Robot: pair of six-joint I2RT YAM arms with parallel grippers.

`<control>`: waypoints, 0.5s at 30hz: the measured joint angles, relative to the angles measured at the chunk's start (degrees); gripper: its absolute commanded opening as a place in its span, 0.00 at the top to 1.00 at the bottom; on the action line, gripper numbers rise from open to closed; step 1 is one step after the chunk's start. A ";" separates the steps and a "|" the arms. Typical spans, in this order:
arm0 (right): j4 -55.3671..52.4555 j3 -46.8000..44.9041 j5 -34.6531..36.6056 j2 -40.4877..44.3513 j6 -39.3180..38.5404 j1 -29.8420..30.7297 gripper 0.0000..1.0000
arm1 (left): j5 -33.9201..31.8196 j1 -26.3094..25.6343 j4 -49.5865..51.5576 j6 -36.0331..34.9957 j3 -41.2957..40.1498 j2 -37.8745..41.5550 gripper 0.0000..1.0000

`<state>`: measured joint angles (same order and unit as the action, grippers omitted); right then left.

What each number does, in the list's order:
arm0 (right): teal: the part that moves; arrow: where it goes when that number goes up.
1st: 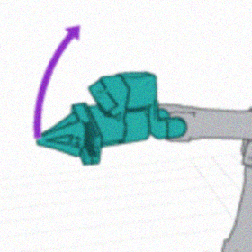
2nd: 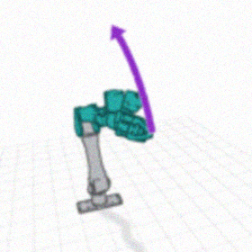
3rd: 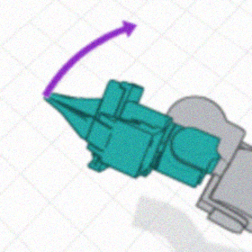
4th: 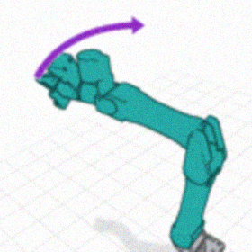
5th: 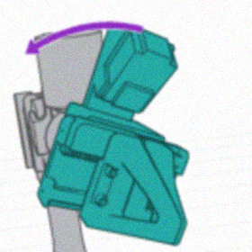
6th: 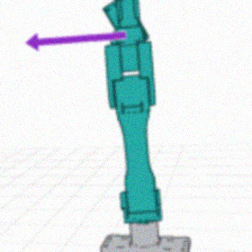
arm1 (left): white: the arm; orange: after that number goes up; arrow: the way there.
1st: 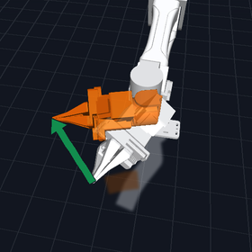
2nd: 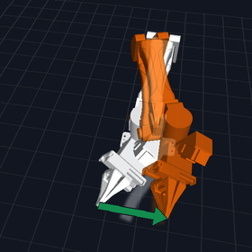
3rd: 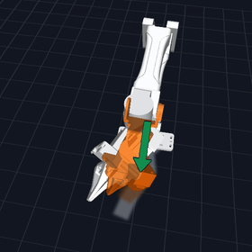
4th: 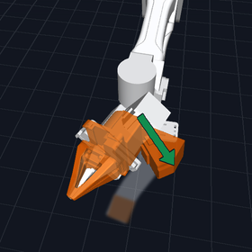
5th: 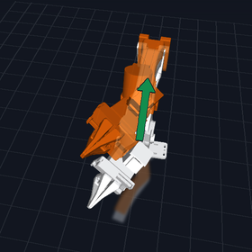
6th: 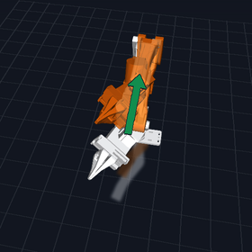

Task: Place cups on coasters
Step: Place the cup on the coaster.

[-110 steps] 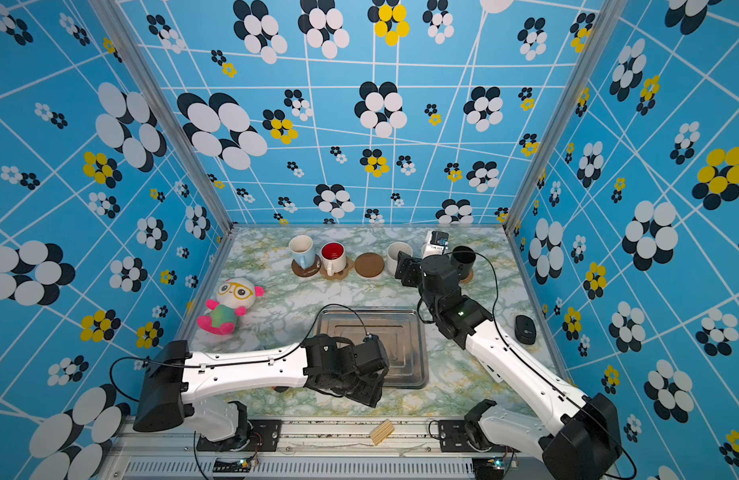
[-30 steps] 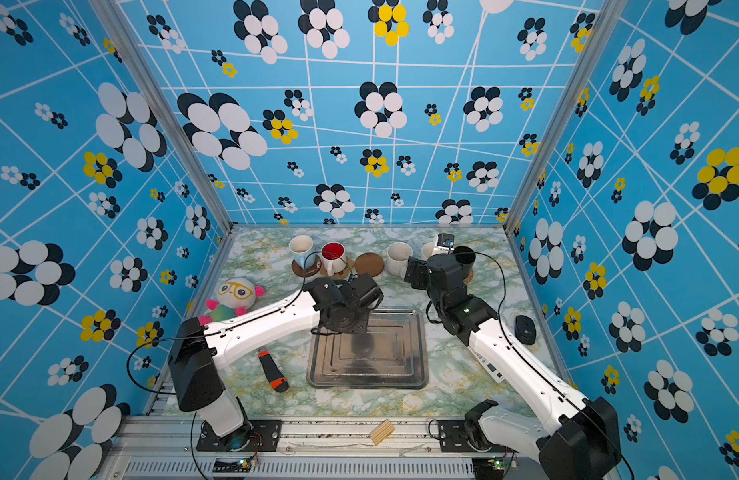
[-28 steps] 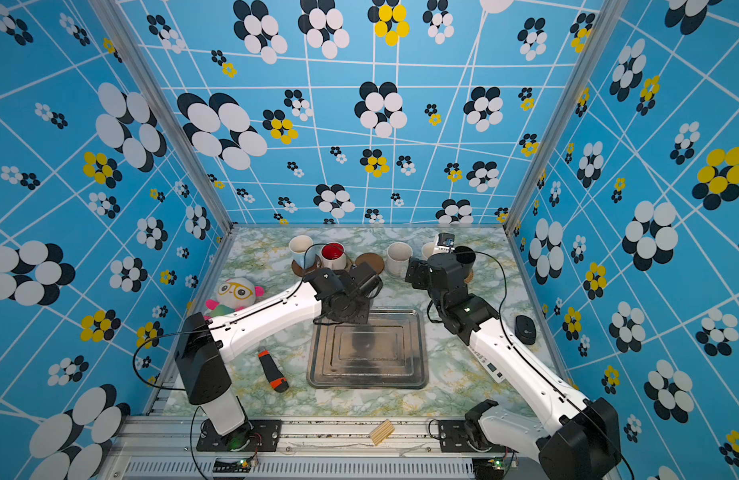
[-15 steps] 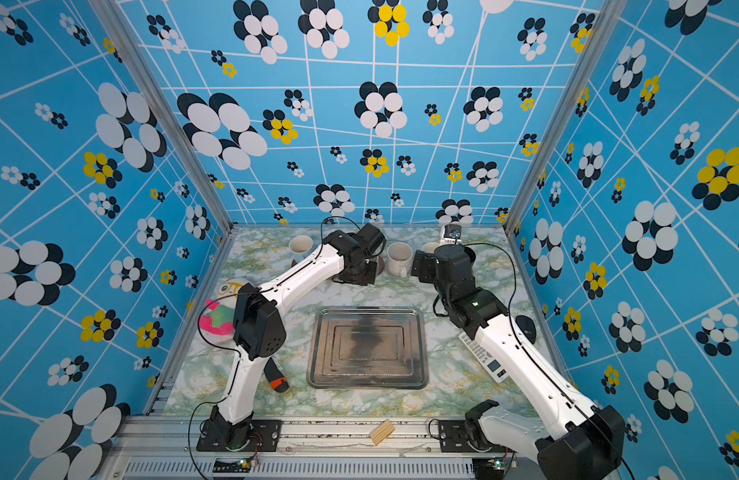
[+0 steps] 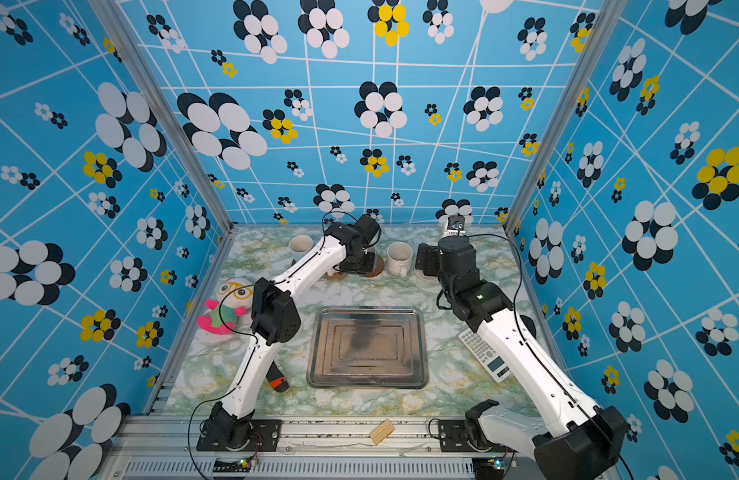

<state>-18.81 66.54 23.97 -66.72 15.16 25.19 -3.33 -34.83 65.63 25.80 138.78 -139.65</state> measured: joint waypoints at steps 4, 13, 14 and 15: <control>-0.46 0.24 0.07 -0.42 -0.22 -0.15 0.05 | 0.35 0.98 -0.09 -0.28 0.07 -0.90 1.00; -1.25 1.01 0.20 -1.40 -0.83 -0.20 0.05 | 1.79 1.86 -2.08 -0.37 0.22 -3.06 1.00; -1.27 1.03 0.20 -1.44 -0.83 -0.22 0.05 | 1.99 1.86 -2.21 -0.37 0.26 -3.21 1.00; -1.40 1.03 0.20 -1.46 -0.85 -0.22 0.05 | 2.29 1.84 -2.34 -0.37 0.26 -3.41 1.00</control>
<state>-20.21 67.57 24.16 -68.18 14.31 24.97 -1.04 -32.99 63.29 25.43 139.04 -143.06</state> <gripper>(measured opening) 0.951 0.178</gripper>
